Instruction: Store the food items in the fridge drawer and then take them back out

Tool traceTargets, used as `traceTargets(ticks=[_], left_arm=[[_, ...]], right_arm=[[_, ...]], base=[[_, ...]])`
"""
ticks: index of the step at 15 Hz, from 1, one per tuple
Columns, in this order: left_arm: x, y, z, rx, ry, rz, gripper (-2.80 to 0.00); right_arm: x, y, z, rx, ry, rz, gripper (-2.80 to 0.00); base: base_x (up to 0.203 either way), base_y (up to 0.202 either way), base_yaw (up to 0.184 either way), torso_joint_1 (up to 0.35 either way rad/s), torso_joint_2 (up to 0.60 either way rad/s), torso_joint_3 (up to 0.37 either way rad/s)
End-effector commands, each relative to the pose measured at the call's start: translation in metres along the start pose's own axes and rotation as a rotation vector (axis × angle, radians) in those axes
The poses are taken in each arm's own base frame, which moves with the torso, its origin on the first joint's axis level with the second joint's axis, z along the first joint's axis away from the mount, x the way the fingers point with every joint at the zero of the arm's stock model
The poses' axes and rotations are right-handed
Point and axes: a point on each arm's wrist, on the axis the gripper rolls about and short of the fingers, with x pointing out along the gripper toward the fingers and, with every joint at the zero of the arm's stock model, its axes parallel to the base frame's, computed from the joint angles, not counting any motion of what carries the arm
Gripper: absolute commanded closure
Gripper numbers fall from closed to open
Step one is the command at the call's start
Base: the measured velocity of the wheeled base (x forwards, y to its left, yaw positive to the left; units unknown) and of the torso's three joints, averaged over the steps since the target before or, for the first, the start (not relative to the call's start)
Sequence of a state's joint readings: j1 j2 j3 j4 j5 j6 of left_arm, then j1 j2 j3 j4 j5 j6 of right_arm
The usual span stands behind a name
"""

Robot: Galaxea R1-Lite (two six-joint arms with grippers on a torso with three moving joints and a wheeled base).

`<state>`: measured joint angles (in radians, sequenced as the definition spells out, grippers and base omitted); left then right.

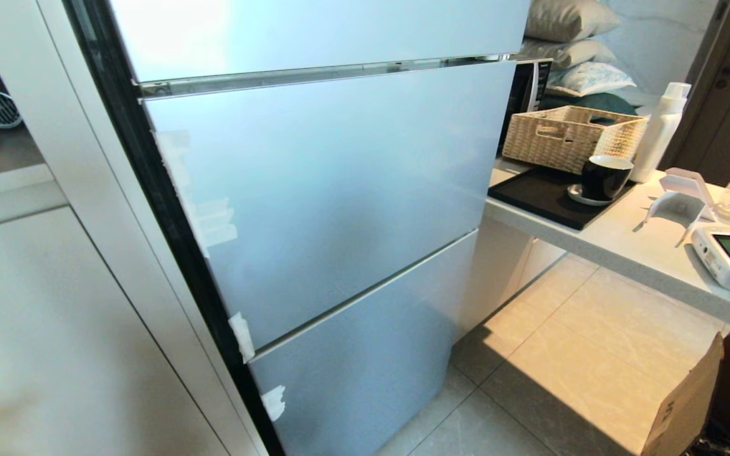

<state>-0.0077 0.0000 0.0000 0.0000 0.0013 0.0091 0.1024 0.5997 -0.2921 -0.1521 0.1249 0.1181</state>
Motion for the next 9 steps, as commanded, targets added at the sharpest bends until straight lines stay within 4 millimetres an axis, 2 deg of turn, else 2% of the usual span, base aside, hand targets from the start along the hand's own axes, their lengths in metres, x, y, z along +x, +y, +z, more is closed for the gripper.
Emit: traceTargets(ticks=[1,2,5,9], left_arm=[[0.0,0.0,0.0,-0.002,0.002,0.0,0.0],[0.0,0.0,0.0,-0.005,0.002,0.0,0.0],[0.0,0.0,0.0,-0.006,0.002,0.0,0.0],[0.0,0.0,0.0,-0.006,0.002,0.0,0.0]], right_arm=[[-0.043,-0.001,-0.06,-0.172,-0.134,-0.069,0.0],[-0.049,-0.002,-0.078,-0.219,-0.167,-0.098,0.0],[-0.051,-0.005,-0.104,-0.27,-0.17,-0.163,0.0],[-0.049,-0.006,-0.107,-0.241,-0.148,-0.177,0.0]], base=[[0.0,0.0,0.0,0.0,0.0,0.0],[0.0,0.0,0.0,0.0,0.0,0.0],[0.0,0.0,0.0,0.0,0.0,0.0],[0.0,0.0,0.0,0.0,0.0,0.0]])
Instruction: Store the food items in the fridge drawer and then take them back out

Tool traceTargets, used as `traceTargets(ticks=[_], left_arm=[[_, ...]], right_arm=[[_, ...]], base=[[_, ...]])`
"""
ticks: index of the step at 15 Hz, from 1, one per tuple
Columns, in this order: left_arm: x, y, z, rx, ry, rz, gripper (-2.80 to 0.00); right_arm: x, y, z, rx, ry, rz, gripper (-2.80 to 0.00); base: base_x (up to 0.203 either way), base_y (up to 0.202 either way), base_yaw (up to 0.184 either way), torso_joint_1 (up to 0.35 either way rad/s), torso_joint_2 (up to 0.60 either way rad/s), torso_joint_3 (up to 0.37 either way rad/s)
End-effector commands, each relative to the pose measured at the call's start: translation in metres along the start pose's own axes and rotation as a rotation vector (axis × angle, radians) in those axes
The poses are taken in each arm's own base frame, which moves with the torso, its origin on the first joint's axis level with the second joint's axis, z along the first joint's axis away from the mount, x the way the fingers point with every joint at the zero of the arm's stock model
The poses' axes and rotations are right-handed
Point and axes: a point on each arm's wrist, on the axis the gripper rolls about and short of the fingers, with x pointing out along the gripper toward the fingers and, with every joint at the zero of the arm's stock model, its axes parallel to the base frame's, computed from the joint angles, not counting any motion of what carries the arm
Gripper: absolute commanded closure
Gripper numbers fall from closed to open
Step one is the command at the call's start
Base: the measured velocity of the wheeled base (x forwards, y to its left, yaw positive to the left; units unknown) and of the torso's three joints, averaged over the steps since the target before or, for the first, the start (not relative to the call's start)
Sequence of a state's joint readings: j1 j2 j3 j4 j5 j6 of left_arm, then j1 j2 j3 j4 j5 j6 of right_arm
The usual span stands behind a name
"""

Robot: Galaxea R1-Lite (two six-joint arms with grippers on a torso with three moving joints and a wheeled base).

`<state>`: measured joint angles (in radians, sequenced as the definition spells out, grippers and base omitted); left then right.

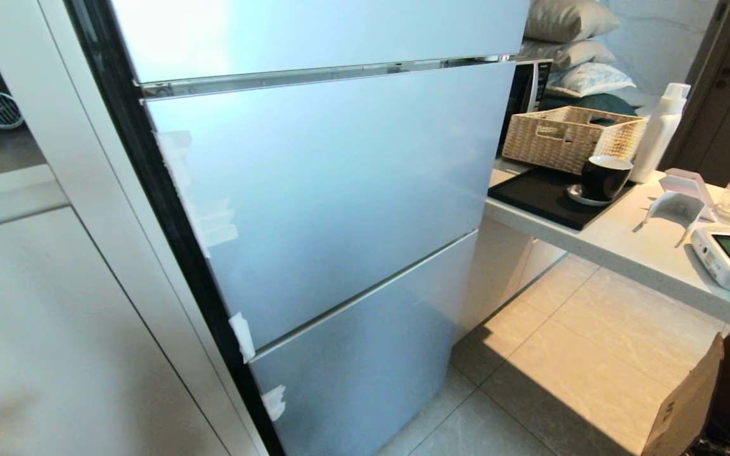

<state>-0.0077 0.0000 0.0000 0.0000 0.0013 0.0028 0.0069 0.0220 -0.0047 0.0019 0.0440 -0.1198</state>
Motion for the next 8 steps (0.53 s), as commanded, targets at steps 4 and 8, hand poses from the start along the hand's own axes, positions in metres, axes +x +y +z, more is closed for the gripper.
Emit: traceTargets(ticks=[4,8], left_arm=[[0.0001,0.0,0.0,0.0,0.002,0.0,0.0],[0.0001,0.0,0.0,0.0,0.002,0.0,0.0]], right_arm=[[-0.0012,0.0004,-0.0024,0.0,-0.011,-0.002,0.0],[-0.0012,0.0004,-0.0023,0.0,-0.011,-0.002,0.0]], base=[[0.0,0.0,0.0,0.0,0.0,0.0],[0.0,0.0,0.0,0.0,0.0,0.0]])
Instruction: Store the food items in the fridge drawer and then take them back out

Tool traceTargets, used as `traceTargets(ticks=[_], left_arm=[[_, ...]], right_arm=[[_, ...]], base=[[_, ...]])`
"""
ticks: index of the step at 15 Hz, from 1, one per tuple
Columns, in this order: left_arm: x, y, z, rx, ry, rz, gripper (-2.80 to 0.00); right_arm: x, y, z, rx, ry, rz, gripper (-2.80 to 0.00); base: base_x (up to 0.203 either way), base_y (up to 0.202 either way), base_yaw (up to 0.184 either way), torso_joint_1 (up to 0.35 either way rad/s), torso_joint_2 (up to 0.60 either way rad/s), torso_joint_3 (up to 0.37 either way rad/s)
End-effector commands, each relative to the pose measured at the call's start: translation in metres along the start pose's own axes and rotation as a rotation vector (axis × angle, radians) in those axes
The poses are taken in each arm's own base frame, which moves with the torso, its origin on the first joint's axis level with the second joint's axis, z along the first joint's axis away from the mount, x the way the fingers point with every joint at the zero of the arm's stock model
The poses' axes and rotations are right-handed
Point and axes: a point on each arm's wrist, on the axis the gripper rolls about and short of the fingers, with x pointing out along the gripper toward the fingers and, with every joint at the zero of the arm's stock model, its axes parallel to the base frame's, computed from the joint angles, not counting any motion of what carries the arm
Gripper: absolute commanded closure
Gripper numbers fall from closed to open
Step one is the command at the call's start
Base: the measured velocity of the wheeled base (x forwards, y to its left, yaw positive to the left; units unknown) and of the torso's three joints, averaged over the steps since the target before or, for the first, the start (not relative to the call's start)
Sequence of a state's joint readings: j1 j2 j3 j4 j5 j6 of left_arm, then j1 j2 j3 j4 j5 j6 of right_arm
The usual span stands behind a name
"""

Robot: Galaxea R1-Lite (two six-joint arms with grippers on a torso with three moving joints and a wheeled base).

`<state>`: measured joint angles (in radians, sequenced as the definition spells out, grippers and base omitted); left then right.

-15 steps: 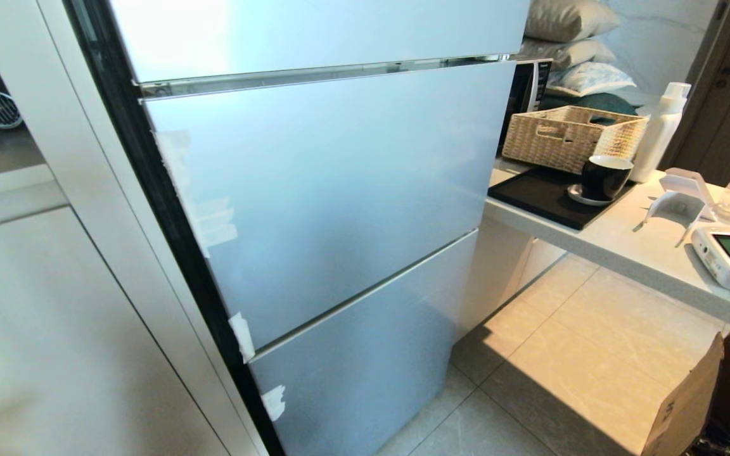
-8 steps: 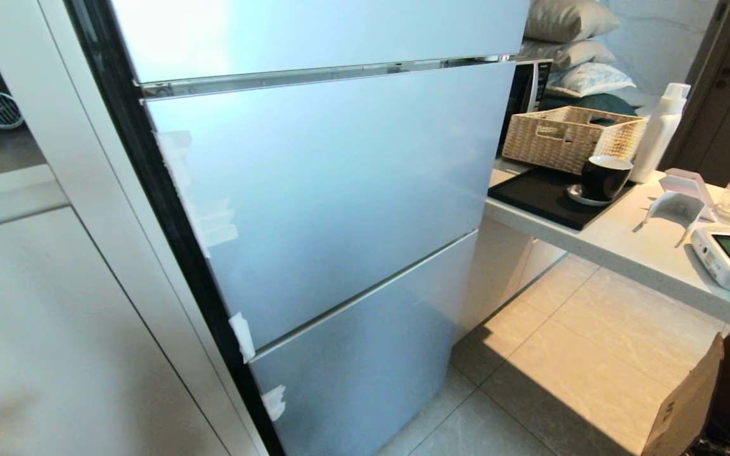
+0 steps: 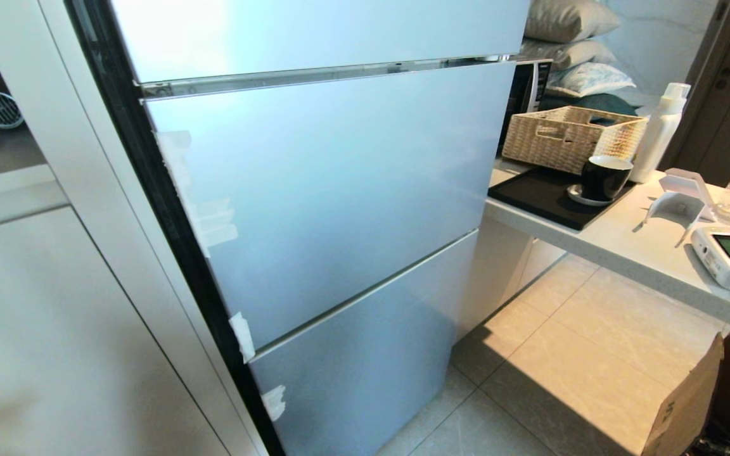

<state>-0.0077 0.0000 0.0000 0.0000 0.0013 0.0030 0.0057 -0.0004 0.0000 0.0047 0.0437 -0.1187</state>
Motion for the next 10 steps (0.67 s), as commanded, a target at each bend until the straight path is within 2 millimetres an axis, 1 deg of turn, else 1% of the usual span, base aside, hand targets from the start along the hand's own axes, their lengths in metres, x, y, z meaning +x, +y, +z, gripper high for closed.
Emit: traceTargets(ticks=[1,6,8,10], left_arm=[[0.0,0.0,0.0,0.003,0.002,0.0,0.0],[0.0,0.0,0.002,0.018,-0.005,0.0,0.0],[-0.007,0.0,0.024,0.034,-0.068,-0.008,0.0],[-0.003,0.0,0.045,0.035,-0.035,-0.028,0.0]], right_arm=[[0.0,0.0,0.0,-0.001,0.005,0.002,0.0],[0.0,0.0,0.0,-0.001,0.005,0.002,0.0],[0.0,0.0,0.0,-0.001,0.003,0.002,0.0],[0.0,0.0,0.0,-0.001,0.005,0.002,0.0]], base=[[0.0,0.0,0.0,0.0,0.0,0.0],[0.0,0.0,0.0,0.0,0.0,0.0],[0.0,0.0,0.0,0.0,0.0,0.0],[0.0,0.0,0.0,0.0,0.0,0.0]])
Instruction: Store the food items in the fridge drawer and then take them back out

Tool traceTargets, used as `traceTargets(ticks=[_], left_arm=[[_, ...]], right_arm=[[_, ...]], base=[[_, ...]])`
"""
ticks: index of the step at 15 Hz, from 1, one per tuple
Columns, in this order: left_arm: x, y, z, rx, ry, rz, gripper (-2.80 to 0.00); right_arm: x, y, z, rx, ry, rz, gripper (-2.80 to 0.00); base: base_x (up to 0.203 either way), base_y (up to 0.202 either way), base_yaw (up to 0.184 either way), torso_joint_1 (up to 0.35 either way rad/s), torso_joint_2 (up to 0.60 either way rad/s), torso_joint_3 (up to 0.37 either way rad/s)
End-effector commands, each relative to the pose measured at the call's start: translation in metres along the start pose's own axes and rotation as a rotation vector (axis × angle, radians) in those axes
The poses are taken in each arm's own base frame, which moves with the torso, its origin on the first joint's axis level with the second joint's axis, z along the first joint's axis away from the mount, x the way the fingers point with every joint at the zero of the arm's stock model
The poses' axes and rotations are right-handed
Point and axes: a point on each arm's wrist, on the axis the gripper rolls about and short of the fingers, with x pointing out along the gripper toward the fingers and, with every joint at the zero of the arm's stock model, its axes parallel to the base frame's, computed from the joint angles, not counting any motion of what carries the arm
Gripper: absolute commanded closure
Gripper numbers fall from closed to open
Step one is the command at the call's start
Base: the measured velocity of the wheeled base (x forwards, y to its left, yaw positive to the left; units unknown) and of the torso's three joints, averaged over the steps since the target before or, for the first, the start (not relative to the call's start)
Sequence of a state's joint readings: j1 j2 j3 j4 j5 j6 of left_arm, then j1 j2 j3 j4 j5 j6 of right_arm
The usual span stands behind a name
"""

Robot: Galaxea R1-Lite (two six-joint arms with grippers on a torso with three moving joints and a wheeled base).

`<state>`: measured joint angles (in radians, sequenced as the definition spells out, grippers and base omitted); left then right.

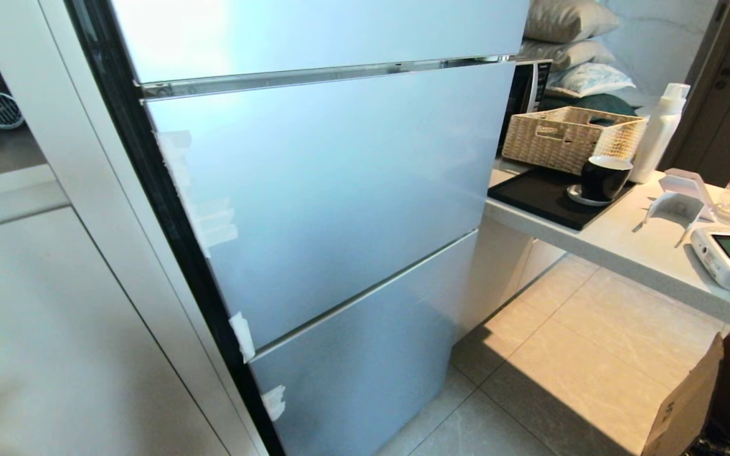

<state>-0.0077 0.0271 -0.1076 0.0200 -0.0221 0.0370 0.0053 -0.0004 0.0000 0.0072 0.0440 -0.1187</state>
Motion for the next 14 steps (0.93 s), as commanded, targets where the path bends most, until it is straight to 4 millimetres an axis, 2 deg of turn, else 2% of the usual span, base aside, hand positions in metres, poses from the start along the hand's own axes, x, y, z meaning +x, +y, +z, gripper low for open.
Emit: traceTargets(ticks=[1,3,6,10,11,14], left_arm=[[0.01,0.001,0.027,-0.003,0.05,-0.017,0.0],[0.031,0.002,0.048,-0.017,0.13,-0.052,0.0],[0.083,0.001,0.071,-0.087,0.219,-0.095,0.0],[0.151,-0.001,0.09,-0.199,0.15,-0.116,0.0],[0.16,-0.002,0.095,-0.244,0.118,-0.118,0.0],[0.163,-0.002,0.098,-0.277,0.101,-0.121,0.0]], right_arm=[[0.0,0.0,0.0,-0.001,-0.001,0.001,0.0],[0.0,0.0,0.0,-0.001,0.002,0.002,0.0],[0.0,0.0,0.0,-0.001,0.001,0.001,0.0],[0.0,0.0,0.0,-0.001,0.001,0.001,0.0],[0.0,0.0,0.0,-0.001,0.001,0.001,0.0],[0.0,0.0,0.0,-0.001,0.0,0.001,0.0]], base=[[0.0,0.0,0.0,0.0,0.0,0.0],[0.0,0.0,0.0,0.0,0.0,0.0],[0.0,0.0,0.0,0.0,0.0,0.0],[0.0,0.0,0.0,0.0,0.0,0.0],[0.0,0.0,0.0,0.0,0.0,0.0],[0.0,0.0,0.0,0.0,0.0,0.0]])
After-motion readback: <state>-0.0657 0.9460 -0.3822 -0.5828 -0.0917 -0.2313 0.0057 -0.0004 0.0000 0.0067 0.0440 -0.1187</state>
